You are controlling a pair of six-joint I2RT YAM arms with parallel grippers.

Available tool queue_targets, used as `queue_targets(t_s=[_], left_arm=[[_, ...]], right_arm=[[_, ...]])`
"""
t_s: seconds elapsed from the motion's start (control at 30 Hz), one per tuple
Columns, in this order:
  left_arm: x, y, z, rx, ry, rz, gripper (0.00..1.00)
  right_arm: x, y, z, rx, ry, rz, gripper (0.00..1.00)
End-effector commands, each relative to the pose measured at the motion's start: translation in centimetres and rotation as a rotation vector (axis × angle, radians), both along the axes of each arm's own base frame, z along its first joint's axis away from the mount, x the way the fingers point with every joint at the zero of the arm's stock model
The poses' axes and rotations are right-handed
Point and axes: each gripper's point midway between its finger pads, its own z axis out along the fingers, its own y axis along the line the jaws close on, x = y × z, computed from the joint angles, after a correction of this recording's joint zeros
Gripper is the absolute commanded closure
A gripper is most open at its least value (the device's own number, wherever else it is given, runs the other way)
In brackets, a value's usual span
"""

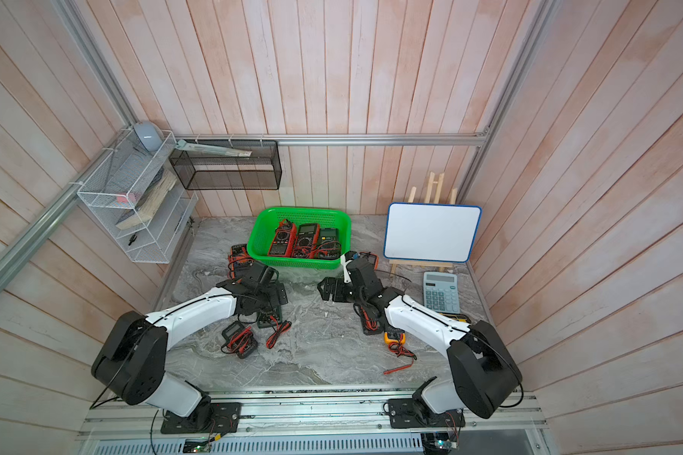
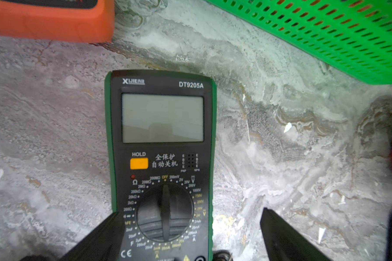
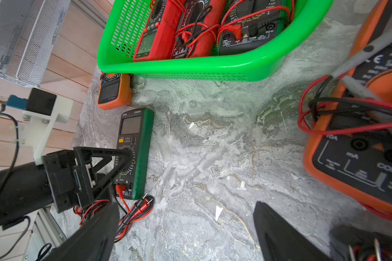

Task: Put the multimeter into the basket
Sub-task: Pick up the multimeter from the center of the board.

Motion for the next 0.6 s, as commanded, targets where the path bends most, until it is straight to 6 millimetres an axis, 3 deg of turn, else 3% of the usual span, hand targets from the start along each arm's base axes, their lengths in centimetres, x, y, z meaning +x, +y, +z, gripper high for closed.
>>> queue_targets(t_s=[0.0, 0.27, 0.57], left_arm=[[-0.9, 0.9, -1.2, 0.047, 0.033, 0.021, 0.00], [-1.1, 1.7, -1.6, 0.105, 0.034, 0.024, 0.00], [-1.7, 1.7, -4.3, 0.117, 0.083, 0.016, 0.00]], right_arm=[[0.3, 1.3, 1.1, 0.041, -0.017, 0.026, 0.02], [0.4, 1.6, 0.6, 0.045, -0.010, 0.036, 0.02], [0.8, 1.7, 0.9, 0.049, -0.016, 0.032, 0.02]])
